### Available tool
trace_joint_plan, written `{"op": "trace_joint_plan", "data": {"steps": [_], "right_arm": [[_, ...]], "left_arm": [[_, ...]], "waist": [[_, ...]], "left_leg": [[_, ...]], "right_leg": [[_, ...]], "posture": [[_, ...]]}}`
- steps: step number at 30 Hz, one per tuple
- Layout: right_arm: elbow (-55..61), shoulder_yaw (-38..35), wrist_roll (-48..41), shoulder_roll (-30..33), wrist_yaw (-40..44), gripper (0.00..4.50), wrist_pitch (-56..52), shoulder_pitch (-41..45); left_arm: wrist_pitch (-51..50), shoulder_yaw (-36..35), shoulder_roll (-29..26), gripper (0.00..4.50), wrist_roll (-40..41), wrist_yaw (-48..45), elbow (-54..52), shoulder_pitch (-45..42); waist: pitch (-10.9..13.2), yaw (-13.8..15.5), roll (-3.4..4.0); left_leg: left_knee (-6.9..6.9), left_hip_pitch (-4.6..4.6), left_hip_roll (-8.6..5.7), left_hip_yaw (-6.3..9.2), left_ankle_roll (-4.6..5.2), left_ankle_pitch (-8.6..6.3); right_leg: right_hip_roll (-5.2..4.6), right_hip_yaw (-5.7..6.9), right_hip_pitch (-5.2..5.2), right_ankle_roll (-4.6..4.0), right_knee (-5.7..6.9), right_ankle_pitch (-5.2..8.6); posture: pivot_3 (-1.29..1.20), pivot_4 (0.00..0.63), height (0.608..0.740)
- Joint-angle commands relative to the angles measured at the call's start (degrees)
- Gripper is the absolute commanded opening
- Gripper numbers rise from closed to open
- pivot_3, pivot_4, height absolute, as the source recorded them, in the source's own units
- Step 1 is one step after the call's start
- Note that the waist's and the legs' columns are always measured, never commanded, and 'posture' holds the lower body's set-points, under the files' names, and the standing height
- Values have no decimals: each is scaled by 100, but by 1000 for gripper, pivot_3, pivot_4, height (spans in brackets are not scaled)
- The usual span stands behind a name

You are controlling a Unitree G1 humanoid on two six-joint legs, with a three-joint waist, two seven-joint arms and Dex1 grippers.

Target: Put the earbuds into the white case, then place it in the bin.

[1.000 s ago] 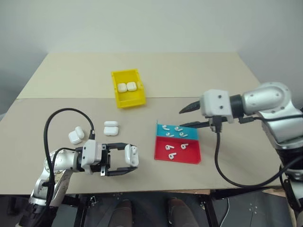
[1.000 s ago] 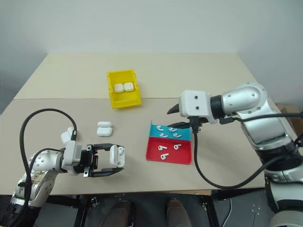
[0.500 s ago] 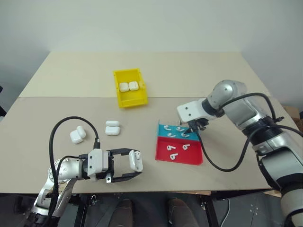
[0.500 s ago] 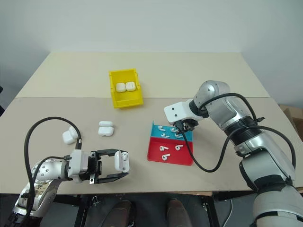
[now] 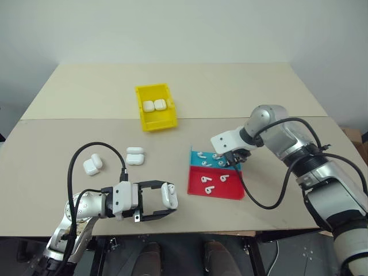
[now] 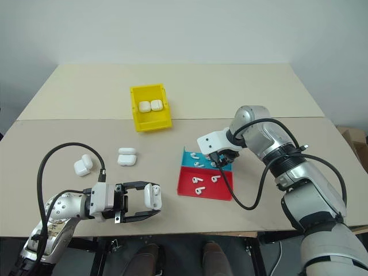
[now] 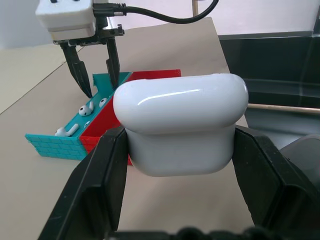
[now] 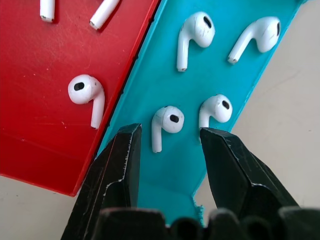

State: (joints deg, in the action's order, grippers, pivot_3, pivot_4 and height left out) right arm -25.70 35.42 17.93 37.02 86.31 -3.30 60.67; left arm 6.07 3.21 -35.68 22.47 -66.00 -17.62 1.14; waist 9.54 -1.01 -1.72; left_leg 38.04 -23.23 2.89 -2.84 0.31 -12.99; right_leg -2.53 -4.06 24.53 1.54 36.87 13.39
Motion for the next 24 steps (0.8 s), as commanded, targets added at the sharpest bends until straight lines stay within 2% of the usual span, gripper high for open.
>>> {"op": "trace_joint_plan", "data": {"steps": [1,24], "right_arm": [[-127,-32,103,-69,67,2270,149,94],[-624,-101,435,-340,-176,2270,656,100]], "left_arm": [[88,-56,-31,2815,51,43,-184,-48],[-61,-34,-115,2815,27,253,-392,-64]], "waist": [[0,-8,0],[0,-15,0]], "left_leg": [[0,1,0,0,0,0],[0,18,0,1,0,0]], "right_leg": [[0,0,0,0,0,0],[1,0,-15,-1,6,0]], "posture": [[0,150,740],[0,150,740]]}}
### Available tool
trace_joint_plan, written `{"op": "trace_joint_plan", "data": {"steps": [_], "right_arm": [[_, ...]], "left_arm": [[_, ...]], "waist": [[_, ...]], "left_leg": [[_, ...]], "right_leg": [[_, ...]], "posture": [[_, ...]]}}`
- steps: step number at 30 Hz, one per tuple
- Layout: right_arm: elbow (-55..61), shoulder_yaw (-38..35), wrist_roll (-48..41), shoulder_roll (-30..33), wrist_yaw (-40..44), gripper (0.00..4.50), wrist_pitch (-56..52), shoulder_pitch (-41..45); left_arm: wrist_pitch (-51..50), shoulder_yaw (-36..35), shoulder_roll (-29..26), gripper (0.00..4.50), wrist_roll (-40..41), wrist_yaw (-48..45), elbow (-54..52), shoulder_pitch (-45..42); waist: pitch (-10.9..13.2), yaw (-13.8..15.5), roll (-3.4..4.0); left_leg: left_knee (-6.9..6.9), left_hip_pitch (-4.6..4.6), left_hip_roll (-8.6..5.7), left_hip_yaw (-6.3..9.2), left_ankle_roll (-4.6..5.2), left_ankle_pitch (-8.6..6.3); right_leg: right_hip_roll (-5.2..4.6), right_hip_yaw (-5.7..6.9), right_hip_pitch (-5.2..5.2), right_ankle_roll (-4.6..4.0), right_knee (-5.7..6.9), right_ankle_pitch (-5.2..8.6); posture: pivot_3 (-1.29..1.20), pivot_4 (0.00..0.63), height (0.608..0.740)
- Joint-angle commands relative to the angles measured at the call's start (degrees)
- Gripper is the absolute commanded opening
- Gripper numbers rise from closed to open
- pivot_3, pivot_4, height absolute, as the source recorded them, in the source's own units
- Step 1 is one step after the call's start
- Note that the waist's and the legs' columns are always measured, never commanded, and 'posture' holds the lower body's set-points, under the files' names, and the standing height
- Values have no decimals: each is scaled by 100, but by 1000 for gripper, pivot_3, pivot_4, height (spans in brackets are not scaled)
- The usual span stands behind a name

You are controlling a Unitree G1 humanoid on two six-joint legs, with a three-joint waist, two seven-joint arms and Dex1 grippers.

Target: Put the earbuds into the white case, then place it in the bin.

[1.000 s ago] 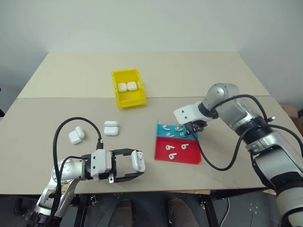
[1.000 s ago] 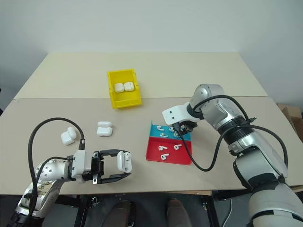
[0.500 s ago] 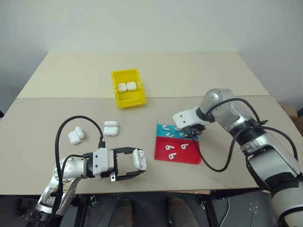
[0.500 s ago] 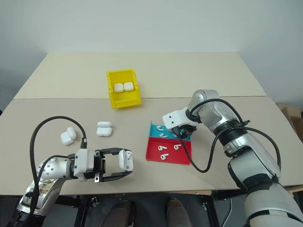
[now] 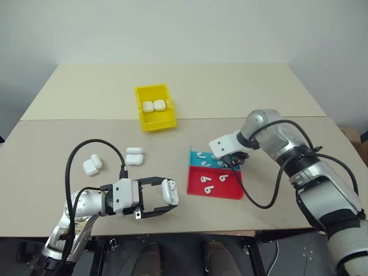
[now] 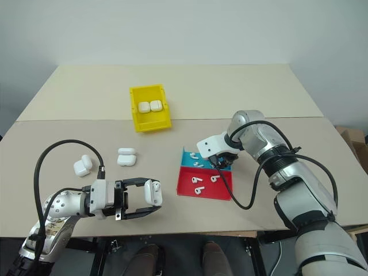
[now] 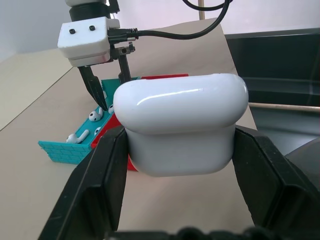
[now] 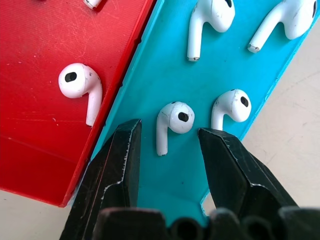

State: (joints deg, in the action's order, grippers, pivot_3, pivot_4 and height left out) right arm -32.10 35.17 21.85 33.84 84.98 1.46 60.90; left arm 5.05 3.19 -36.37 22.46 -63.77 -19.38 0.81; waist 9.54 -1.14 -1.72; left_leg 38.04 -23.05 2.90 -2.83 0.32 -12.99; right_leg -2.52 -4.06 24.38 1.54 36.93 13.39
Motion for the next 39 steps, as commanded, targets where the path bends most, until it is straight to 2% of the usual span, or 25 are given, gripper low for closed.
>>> {"op": "trace_joint_plan", "data": {"steps": [1,8,15,18,39], "right_arm": [[-3,-69,52,-16,-62,2270,255,78],[6,-153,-105,-33,29,2270,415,46],[-168,-23,180,6,-191,2270,620,76],[-152,-46,160,17,-154,1714,650,58],[-164,-119,133,70,-214,1714,1460,-32]], "left_arm": [[39,-33,-48,2815,28,34,-218,-30],[55,-36,-49,2815,27,31,-189,-56],[87,-30,-58,2815,-18,16,-132,-88],[56,-24,-68,2815,-17,22,-162,-87],[49,-20,-83,2815,-5,29,-175,-108]], "waist": [[0,-3,0],[0,-4,0],[0,-1,0],[0,-1,0],[0,-2,0]], "left_leg": [[0,0,0,0,0,0],[0,0,0,0,0,0],[0,0,0,0,0,0],[0,6,0,0,0,0],[0,6,0,-1,0,0]], "right_leg": [[0,0,0,0,0,0],[0,0,0,0,1,0],[0,0,-1,0,0,0],[0,0,-5,0,1,0],[0,-1,-4,-1,2,1]], "posture": [[0,150,740],[0,150,740],[0,150,740],[0,150,740],[0,150,740]]}}
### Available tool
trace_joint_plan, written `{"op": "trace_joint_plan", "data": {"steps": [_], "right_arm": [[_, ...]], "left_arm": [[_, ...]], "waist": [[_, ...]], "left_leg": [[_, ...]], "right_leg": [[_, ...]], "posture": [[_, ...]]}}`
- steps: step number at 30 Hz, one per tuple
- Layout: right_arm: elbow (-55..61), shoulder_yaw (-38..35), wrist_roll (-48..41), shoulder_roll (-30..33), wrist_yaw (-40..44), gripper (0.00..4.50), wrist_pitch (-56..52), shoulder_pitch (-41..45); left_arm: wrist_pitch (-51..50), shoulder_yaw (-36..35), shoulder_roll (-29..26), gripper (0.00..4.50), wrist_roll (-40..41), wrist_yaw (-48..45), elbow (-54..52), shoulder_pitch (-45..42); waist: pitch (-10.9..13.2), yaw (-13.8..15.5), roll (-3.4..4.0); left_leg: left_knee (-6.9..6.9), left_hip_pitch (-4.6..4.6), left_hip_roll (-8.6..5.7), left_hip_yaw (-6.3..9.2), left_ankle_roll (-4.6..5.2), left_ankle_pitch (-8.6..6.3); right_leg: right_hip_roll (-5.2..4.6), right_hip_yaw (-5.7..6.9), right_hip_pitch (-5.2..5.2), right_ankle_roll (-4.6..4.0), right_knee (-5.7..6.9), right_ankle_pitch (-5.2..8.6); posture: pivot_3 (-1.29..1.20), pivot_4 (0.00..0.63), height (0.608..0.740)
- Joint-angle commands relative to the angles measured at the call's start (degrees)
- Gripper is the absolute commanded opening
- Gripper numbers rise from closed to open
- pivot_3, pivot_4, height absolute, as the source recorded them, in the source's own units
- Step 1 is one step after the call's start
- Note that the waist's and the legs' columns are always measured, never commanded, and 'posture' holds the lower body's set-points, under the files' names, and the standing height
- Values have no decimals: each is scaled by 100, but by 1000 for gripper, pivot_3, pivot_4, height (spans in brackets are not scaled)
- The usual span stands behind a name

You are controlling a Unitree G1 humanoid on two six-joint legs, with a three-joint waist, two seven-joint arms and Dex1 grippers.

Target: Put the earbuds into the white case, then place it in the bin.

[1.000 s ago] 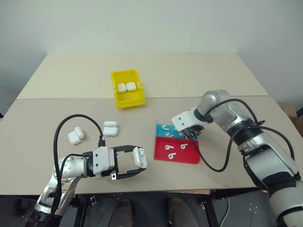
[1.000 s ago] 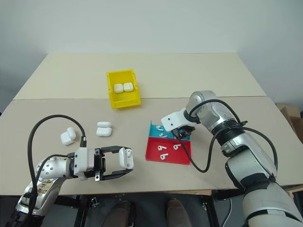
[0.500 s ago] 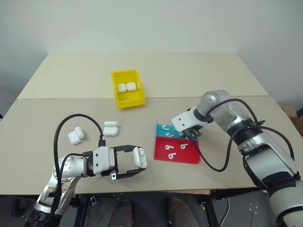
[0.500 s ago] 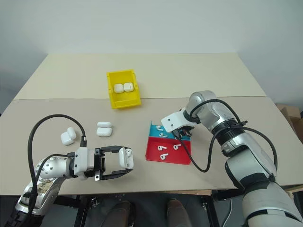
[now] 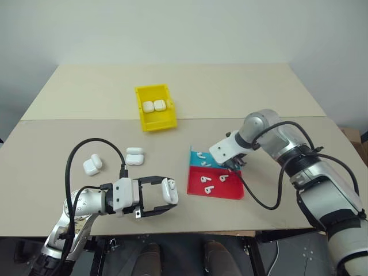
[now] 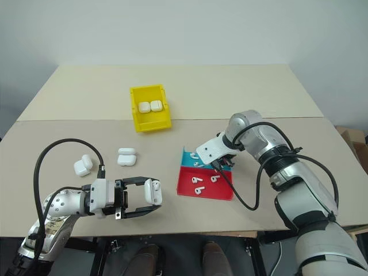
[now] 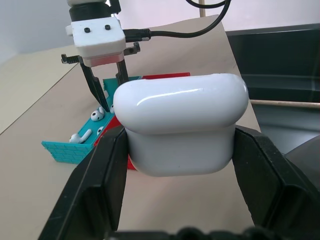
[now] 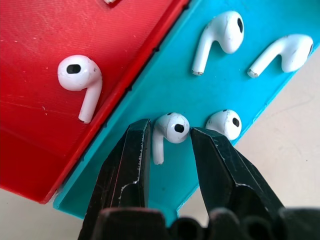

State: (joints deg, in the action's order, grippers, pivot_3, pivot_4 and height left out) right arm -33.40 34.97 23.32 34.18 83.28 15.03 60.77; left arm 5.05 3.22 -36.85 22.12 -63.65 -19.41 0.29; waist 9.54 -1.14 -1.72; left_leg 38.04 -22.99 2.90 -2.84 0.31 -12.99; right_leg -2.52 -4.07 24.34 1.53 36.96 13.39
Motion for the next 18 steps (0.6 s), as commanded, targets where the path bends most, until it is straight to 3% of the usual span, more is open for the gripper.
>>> {"op": "trace_joint_plan", "data": {"steps": [1,18], "right_arm": [[-48,-95,-4,35,-50,1714,120,-15],[-234,-32,106,41,-227,1714,575,7]], "left_arm": [[31,-27,-45,2815,29,22,-184,-48],[130,8,-7,2815,-51,7,-100,-59]], "waist": [[0,-1,0],[0,-9,0]], "left_leg": [[0,0,0,0,0,0],[0,11,1,-1,0,0]], "right_leg": [[0,0,0,0,0,0],[0,-1,-9,-2,3,0]], "posture": [[0,150,740],[0,150,740]]}}
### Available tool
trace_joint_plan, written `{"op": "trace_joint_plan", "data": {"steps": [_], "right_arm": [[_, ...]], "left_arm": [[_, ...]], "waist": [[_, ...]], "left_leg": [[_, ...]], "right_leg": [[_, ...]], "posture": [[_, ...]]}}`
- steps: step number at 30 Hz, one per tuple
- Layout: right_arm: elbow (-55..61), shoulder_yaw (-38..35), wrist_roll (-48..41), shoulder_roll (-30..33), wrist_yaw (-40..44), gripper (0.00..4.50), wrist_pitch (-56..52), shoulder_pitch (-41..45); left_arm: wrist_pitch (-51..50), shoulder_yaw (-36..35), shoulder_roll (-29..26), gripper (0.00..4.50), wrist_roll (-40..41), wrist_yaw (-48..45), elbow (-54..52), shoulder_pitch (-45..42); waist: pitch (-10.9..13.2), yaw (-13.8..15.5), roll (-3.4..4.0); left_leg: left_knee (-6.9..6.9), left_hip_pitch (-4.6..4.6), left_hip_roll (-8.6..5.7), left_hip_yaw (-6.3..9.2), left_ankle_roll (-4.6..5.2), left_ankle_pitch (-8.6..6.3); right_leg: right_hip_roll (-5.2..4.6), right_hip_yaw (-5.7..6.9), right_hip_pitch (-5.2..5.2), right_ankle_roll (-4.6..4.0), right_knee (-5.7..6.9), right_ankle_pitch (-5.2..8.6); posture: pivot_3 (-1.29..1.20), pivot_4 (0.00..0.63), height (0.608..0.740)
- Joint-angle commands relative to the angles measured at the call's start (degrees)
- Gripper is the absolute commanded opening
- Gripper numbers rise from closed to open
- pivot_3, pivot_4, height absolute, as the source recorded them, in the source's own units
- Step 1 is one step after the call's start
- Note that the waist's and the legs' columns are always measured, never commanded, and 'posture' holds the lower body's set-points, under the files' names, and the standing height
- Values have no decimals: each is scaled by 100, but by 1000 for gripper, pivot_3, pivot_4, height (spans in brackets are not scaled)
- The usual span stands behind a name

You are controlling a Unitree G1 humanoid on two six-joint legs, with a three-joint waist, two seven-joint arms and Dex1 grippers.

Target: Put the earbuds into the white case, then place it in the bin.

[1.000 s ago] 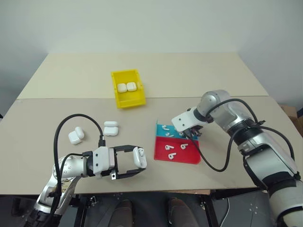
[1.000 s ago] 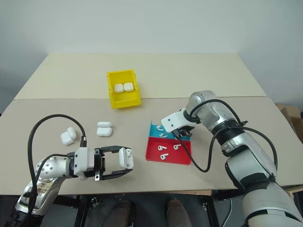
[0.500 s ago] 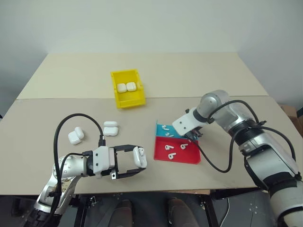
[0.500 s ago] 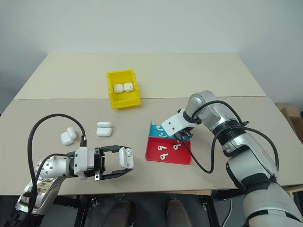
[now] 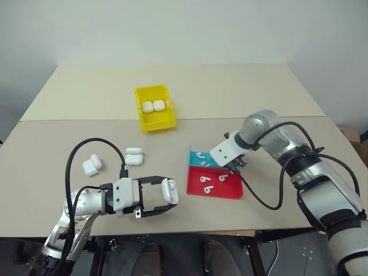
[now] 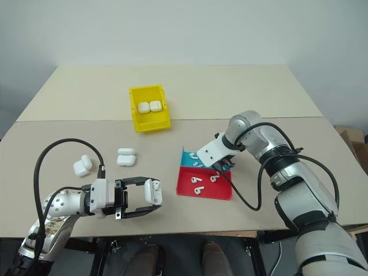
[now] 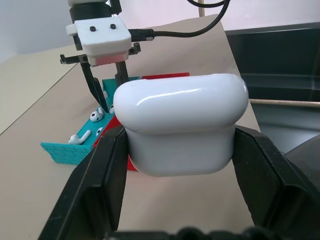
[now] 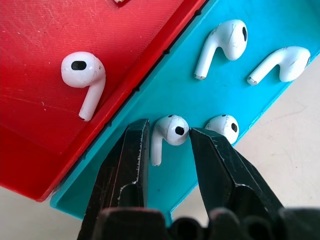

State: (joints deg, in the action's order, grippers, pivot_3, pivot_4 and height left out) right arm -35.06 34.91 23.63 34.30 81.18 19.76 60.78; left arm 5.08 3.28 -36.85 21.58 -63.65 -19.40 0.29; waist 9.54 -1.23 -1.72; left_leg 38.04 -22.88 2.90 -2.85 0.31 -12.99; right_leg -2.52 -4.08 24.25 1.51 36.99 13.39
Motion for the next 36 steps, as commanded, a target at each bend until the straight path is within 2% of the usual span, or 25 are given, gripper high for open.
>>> {"op": "trace_joint_plan", "data": {"steps": [1,4,17,23,30,36], "right_arm": [[-76,-20,84,32,-16,1532,114,9],[-95,-19,111,30,-56,890,125,5],[-112,-9,193,49,-108,890,84,-13],[237,-140,10,152,21,890,-57,-132],[2810,-1770,-1692,928,450,890,-2349,-883],[5326,-3912,-3650,1362,-231,890,-5086,-1787]], "left_arm": [[131,5,-6,2815,-7,9,-97,-62],[129,10,1,2815,-17,11,-95,-70],[285,11,49,2815,-57,-60,87,-82],[342,12,61,2815,-34,-84,105,-76],[-94,-66,121,2815,546,-154,53,-689],[-498,23,334,2815,921,-321,424,-1561]], "waist": [[0,0,0],[0,0,0],[0,0,0],[0,6,0],[2,66,2],[2,74,1]], "left_leg": [[0,1,0,0,0,0],[0,3,0,-1,0,0],[0,5,0,-1,0,0],[0,3,1,-1,0,0],[2,-27,-4,6,0,0],[0,-31,-4,24,0,0]], "right_leg": [[0,0,-1,0,0,0],[0,0,-1,-1,2,0],[0,0,-3,-2,2,1],[-1,0,-1,-2,2,1],[-3,1,17,2,-1,0],[1,13,12,4,-6,1]], "posture": [[0,150,740],[0,150,740],[0,150,740],[0,150,740],[0,150,740],[0,150,740]]}}
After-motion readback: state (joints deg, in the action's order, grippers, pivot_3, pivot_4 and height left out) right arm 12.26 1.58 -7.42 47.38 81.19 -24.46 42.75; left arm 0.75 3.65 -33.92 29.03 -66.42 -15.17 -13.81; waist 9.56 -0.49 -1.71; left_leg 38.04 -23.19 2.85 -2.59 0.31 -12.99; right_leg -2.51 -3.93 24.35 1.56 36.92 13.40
